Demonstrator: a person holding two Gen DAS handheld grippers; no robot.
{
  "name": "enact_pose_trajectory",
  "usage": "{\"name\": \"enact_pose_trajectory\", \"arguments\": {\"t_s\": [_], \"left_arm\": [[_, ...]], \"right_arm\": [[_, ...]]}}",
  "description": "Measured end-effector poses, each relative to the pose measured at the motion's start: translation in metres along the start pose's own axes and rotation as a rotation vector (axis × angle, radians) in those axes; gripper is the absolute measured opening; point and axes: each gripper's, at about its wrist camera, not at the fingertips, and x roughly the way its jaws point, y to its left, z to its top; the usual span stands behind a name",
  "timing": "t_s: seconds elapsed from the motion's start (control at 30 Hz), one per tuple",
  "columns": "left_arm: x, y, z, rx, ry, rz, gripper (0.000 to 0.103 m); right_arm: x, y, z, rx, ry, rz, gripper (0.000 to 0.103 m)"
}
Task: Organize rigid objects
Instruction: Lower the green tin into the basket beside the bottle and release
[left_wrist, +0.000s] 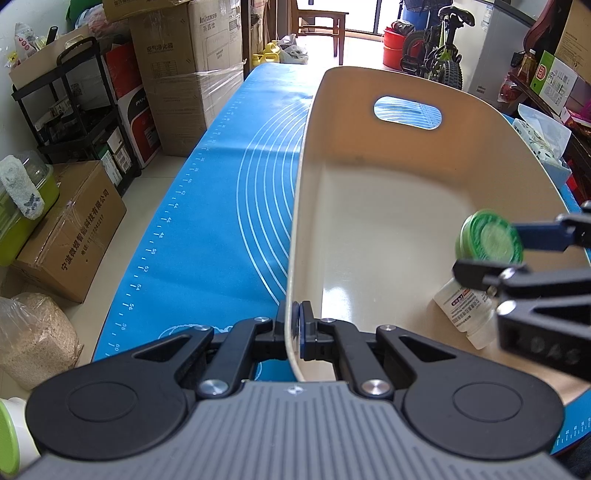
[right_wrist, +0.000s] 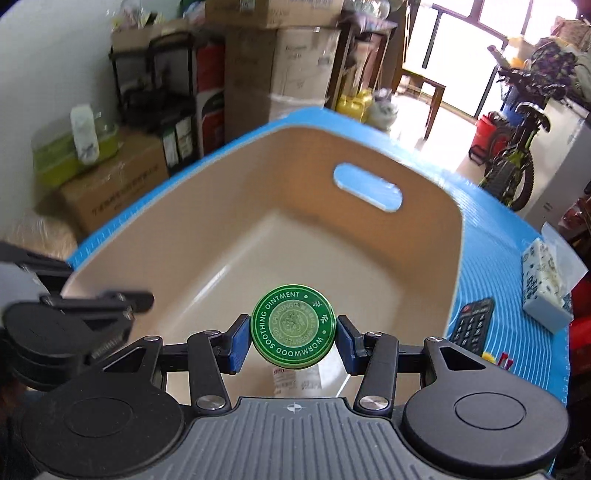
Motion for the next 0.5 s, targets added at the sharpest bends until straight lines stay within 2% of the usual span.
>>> {"name": "enact_pose_trajectory", "arguments": {"t_s": [0.2, 0.5], "left_arm": [[0.000, -0.001, 0.000, 0.001, 0.001, 0.000, 0.006], [0.000, -0.001, 0.000, 0.001, 0.001, -0.001, 0.006]], "right_arm": [[0.023, 0.004, -0.006, -0.025, 0.127, 0.017, 0.054], [0.034, 0.007, -0.004, -0.036, 0.202, 0.030, 0.055]]}}
